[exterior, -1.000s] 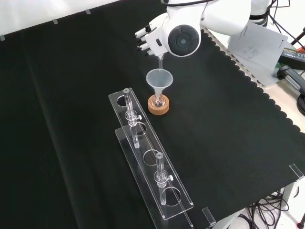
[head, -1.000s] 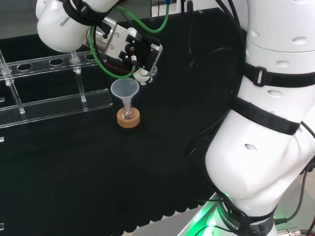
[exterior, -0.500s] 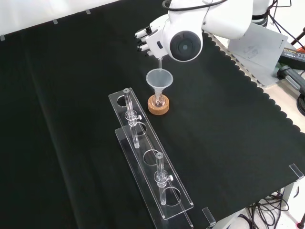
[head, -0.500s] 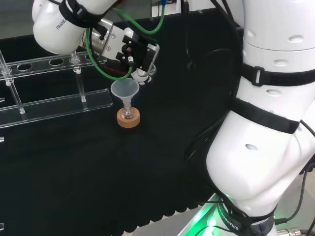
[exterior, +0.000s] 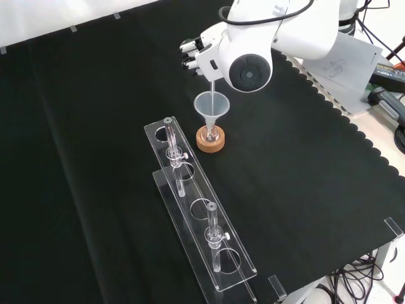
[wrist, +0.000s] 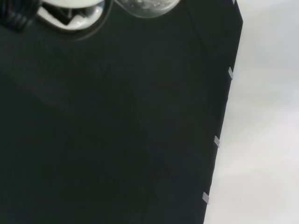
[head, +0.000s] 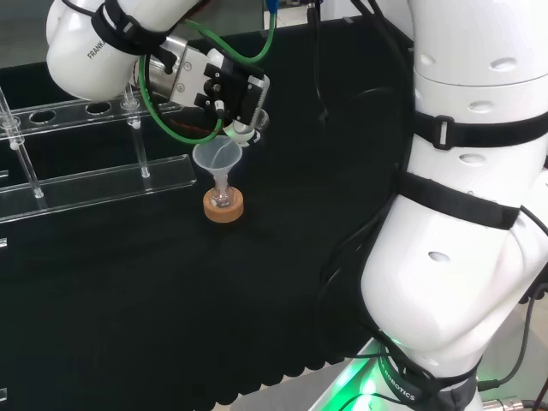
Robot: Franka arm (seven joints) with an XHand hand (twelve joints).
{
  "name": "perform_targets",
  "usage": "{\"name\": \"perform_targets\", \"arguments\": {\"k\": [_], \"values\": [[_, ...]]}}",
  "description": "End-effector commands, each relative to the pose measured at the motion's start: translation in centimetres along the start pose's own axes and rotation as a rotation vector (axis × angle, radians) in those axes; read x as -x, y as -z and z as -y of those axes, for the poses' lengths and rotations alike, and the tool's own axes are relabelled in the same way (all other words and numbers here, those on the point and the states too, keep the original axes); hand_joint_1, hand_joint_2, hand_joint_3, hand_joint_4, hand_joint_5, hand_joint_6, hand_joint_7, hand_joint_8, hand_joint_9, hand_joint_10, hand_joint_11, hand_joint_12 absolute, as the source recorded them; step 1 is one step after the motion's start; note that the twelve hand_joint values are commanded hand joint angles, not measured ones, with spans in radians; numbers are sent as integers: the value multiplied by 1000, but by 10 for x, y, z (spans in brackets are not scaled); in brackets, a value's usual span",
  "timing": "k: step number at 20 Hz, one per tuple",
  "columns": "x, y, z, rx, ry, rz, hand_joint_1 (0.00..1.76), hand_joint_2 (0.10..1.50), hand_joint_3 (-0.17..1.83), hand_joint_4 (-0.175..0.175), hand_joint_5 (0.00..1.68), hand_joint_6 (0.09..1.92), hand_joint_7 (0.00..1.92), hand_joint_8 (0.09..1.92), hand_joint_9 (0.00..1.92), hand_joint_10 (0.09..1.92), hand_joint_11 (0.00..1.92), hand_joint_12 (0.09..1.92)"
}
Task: Pour all the NaCl from the weighing funnel into the round-bottom flask.
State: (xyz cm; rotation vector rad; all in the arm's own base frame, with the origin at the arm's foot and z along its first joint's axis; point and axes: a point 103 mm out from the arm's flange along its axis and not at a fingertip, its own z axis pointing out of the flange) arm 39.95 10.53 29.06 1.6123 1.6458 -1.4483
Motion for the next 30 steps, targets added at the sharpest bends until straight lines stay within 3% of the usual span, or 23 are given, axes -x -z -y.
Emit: {"name": "perform_targets", "arguments": {"k": [1, 8, 30], "values": [[1, 0, 0, -2, -4, 30, 1091, 717, 630, 175, 1159, 862, 598, 663, 909, 383, 661, 1141], [-3, 7, 2, -31, -22, 81, 1091, 717, 632, 175, 1158, 865, 596, 663, 907, 383, 659, 1143], [-10, 22, 5, -43, -26, 173, 1090, 716, 637, 175, 1156, 870, 585, 662, 903, 383, 658, 1146]]}}
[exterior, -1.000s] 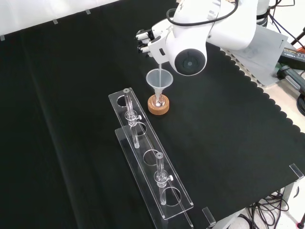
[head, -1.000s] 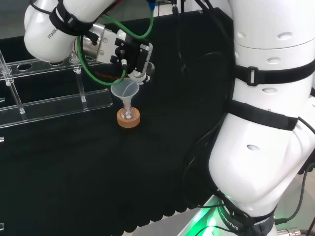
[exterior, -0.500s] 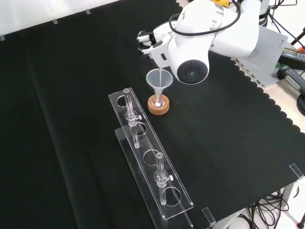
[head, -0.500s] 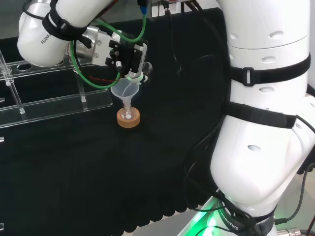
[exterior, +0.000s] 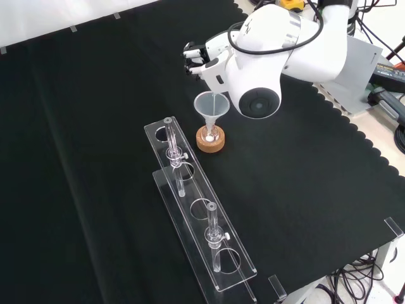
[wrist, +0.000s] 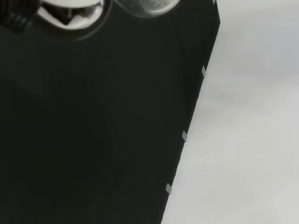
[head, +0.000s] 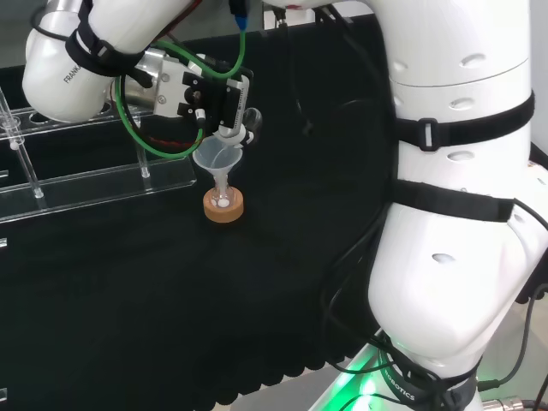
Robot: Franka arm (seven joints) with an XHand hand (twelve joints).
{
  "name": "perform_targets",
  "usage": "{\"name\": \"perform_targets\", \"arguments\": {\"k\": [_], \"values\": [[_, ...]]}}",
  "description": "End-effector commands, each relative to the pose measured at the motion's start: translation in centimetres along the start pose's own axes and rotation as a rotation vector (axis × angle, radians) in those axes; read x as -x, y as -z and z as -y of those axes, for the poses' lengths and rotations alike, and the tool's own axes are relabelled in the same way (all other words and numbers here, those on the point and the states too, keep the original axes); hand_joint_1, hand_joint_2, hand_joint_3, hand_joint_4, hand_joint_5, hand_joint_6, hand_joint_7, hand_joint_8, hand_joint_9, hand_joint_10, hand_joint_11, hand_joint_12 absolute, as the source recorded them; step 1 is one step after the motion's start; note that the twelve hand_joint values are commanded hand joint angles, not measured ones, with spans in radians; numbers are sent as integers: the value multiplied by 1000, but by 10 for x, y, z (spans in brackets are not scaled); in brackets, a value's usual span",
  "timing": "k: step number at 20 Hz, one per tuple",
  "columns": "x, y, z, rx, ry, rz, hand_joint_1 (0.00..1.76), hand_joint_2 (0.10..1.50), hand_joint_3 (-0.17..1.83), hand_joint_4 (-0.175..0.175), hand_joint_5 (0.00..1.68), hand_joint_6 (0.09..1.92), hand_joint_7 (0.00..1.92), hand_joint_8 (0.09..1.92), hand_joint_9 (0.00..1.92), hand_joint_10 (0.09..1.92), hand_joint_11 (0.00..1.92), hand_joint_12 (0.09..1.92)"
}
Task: Pour all the NaCl from the weighing funnel into the round-bottom flask.
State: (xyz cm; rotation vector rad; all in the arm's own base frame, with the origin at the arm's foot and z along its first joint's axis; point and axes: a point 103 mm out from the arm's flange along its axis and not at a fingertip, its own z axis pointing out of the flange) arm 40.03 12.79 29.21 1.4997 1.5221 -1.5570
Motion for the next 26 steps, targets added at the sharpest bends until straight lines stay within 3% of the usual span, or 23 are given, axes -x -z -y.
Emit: {"name": "perform_targets", "arguments": {"k": [1, 10, 14, 26], "values": [[-1, 2, 0, -9, -5, 31, 1090, 716, 637, 175, 1156, 871, 585, 662, 903, 383, 659, 1146], [2, 10, 5, -13, -30, 66, 1089, 716, 637, 175, 1154, 874, 585, 663, 902, 384, 661, 1147], [1, 17, 10, -53, -48, 121, 1089, 716, 638, 175, 1153, 875, 584, 663, 901, 384, 662, 1146], [4, 14, 7, -25, -41, 138, 1088, 717, 637, 175, 1152, 877, 583, 664, 900, 384, 663, 1145]]}}
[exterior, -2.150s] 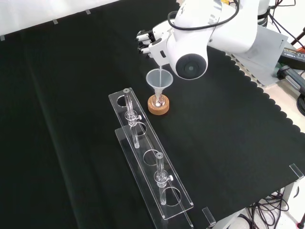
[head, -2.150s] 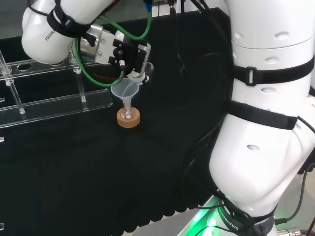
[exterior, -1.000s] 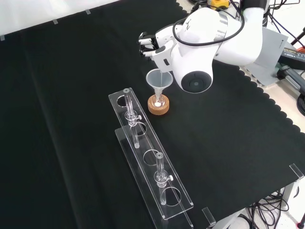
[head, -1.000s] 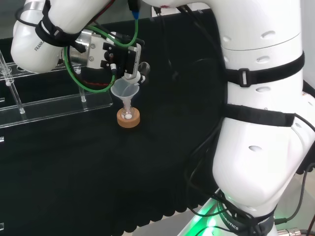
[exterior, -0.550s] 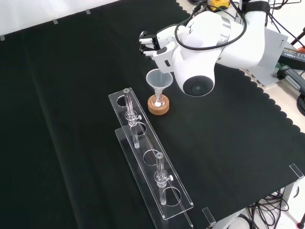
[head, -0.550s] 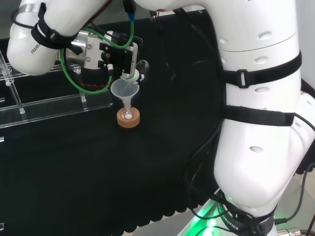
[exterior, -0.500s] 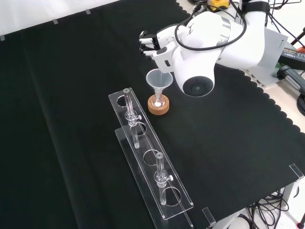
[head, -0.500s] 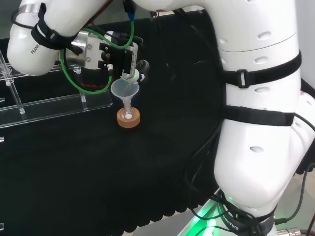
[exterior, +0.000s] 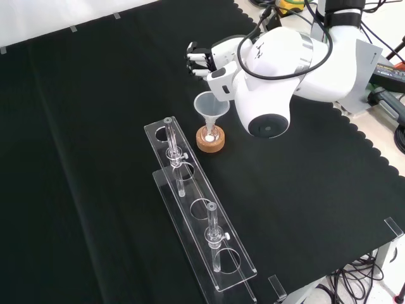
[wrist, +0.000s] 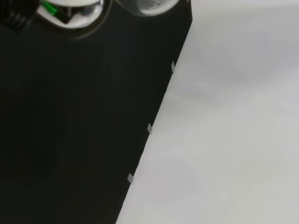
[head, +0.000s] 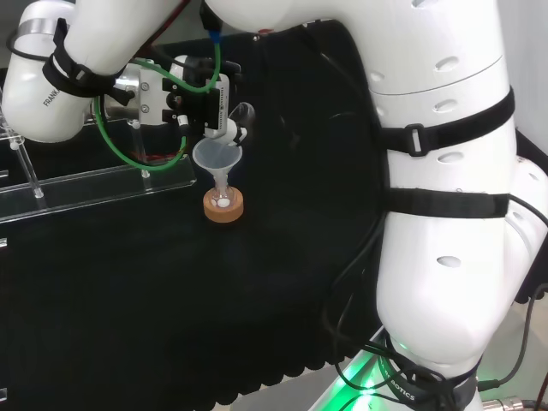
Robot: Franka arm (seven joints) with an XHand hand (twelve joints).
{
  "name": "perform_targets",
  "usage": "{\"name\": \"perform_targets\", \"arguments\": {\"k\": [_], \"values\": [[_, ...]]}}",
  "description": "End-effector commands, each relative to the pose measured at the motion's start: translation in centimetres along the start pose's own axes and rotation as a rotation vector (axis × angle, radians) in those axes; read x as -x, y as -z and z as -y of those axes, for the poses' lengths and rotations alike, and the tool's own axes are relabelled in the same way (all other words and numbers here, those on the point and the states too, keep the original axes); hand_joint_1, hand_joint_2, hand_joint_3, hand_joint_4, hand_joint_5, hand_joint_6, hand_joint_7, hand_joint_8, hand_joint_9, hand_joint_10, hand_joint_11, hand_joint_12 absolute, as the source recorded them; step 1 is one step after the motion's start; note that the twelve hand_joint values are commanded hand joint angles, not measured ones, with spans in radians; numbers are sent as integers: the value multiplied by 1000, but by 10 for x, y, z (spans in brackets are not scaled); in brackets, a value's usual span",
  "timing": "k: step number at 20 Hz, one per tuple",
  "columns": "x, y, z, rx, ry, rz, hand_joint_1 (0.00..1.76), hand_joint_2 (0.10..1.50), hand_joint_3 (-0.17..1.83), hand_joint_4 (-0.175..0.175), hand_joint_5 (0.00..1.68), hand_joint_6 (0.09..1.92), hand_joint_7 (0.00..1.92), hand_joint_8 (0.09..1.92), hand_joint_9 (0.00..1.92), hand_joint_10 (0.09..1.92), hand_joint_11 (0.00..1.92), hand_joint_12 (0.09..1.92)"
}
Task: Pour all the NaCl from the weighing funnel into the round-bottom flask.
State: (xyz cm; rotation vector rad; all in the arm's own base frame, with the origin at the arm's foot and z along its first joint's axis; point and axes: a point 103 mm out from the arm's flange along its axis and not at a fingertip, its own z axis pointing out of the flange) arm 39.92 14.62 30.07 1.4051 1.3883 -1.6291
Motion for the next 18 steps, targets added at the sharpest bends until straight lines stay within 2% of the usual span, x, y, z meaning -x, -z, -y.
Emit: {"name": "perform_targets", "arguments": {"k": [1, 7, 11, 14, 18], "values": [[2, -4, -2, 7, 0, 4, 1088, 717, 637, 175, 1152, 877, 583, 664, 900, 384, 663, 1145], [0, -3, -2, 4, 6, -23, 1088, 717, 637, 175, 1152, 877, 582, 664, 898, 384, 663, 1144], [-1, -8, -3, 32, 6, -88, 1088, 717, 637, 175, 1152, 877, 582, 664, 898, 384, 663, 1144], [0, -12, -3, 22, 10, -131, 1088, 718, 637, 175, 1151, 878, 582, 664, 898, 384, 664, 1144], [1, -19, -5, 43, 18, -187, 1088, 718, 636, 175, 1151, 878, 581, 664, 898, 385, 664, 1144]]}}
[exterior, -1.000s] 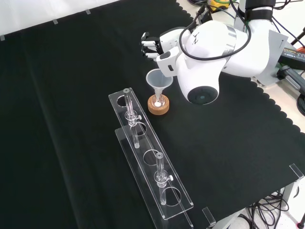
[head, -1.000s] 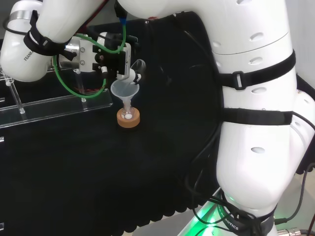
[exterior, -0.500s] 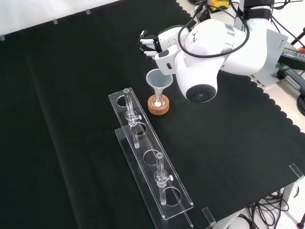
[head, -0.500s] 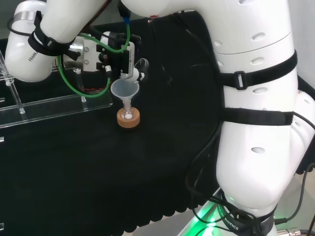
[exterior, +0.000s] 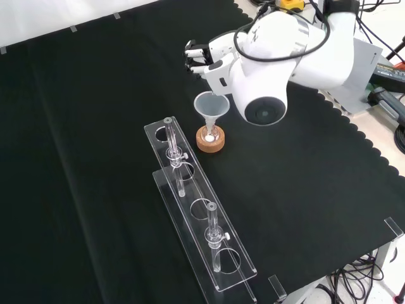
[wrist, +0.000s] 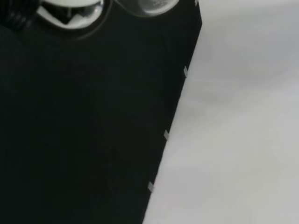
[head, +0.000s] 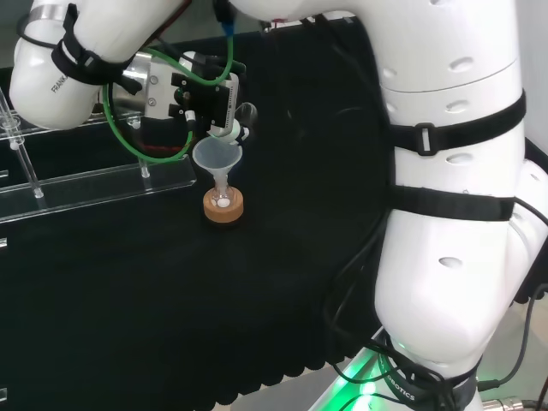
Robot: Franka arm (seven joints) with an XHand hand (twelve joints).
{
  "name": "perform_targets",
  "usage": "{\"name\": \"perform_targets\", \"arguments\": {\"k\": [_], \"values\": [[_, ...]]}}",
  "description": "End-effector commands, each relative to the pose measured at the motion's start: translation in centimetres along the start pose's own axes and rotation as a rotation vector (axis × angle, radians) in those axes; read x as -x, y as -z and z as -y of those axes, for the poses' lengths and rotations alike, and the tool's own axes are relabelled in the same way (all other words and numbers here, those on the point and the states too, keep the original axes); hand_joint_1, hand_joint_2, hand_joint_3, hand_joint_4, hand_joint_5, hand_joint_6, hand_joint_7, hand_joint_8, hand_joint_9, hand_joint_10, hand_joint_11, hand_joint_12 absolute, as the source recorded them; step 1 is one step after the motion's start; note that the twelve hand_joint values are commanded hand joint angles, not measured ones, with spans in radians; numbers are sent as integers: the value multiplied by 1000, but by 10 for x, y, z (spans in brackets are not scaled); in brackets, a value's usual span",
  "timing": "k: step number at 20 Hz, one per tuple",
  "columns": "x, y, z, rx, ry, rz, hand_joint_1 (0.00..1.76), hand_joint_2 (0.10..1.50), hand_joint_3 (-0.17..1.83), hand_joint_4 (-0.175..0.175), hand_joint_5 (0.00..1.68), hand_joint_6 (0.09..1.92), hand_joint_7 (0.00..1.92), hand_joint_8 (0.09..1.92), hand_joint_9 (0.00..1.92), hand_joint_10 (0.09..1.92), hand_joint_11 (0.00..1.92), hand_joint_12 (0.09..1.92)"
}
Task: Pour all the NaCl from the weighing funnel into the round-bottom flask.
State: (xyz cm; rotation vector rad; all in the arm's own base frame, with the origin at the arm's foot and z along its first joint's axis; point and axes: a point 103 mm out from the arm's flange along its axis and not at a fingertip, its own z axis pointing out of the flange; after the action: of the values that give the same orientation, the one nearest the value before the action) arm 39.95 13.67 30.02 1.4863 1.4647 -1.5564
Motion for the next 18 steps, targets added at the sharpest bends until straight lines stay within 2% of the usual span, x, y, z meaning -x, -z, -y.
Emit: {"name": "perform_targets", "arguments": {"k": [1, 8, 12, 18], "values": [[1, -14, -2, 24, 11, -105, 1088, 718, 636, 175, 1151, 878, 581, 664, 898, 385, 664, 1144], [1, -30, -5, 70, 12, -289, 1088, 718, 636, 175, 1151, 878, 581, 664, 898, 385, 664, 1143], [2, -35, -7, 87, -10, -342, 1088, 718, 636, 175, 1151, 878, 580, 663, 898, 385, 664, 1143], [7, -44, -11, 75, -6, -444, 1088, 718, 636, 175, 1151, 878, 579, 664, 896, 385, 664, 1142]]}}
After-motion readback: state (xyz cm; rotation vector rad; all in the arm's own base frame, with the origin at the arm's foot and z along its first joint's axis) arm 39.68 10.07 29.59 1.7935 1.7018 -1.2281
